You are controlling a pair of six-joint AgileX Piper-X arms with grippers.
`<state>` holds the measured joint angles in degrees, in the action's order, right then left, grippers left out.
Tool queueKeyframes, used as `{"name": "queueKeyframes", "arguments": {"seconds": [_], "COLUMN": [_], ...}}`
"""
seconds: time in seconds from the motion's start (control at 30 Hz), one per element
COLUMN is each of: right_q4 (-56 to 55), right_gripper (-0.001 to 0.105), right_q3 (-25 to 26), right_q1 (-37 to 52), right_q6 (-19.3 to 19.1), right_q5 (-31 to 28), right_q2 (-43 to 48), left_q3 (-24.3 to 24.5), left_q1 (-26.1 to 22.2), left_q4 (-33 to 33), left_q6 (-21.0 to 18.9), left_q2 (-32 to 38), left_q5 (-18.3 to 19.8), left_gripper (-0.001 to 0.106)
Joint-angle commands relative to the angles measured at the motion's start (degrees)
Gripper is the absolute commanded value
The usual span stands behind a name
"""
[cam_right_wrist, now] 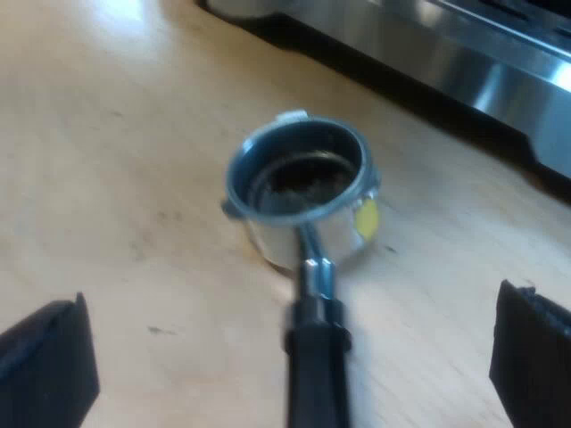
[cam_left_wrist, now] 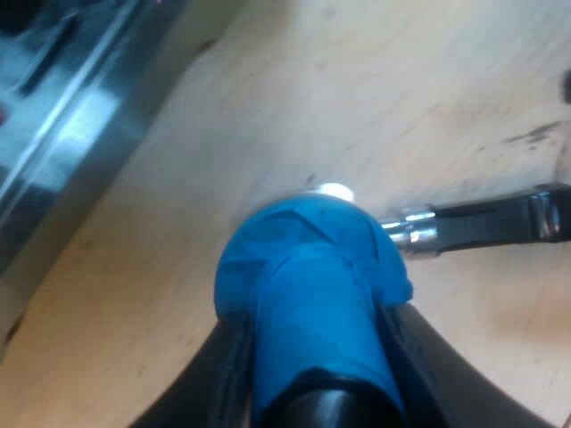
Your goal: Grind coffee beans and then tamp
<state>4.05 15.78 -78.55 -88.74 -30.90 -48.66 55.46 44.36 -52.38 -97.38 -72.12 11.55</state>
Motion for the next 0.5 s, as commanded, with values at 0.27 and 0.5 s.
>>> {"name": "queueKeyframes", "arguments": {"seconds": [0.27,0.5], "right_q4": [-0.5,-0.5], "right_gripper": [0.090,0.090], "right_q3": [4.1,4.1], "right_q1": [0.4,1.9], "right_q6": [-1.6,-3.9], "right_q5": [4.1,8.5], "right_q2": [0.4,0.4], "left_q3": [-1.6,-6.9], "left_q1": [-10.5,-16.3], "left_q4": [-6.4,-4.1], "left_q6": [-0.1,-0.1], "left_q2": [1.8,1.8], "left_q5": [1.2,0.2], "left_gripper": [0.000,0.000]}}
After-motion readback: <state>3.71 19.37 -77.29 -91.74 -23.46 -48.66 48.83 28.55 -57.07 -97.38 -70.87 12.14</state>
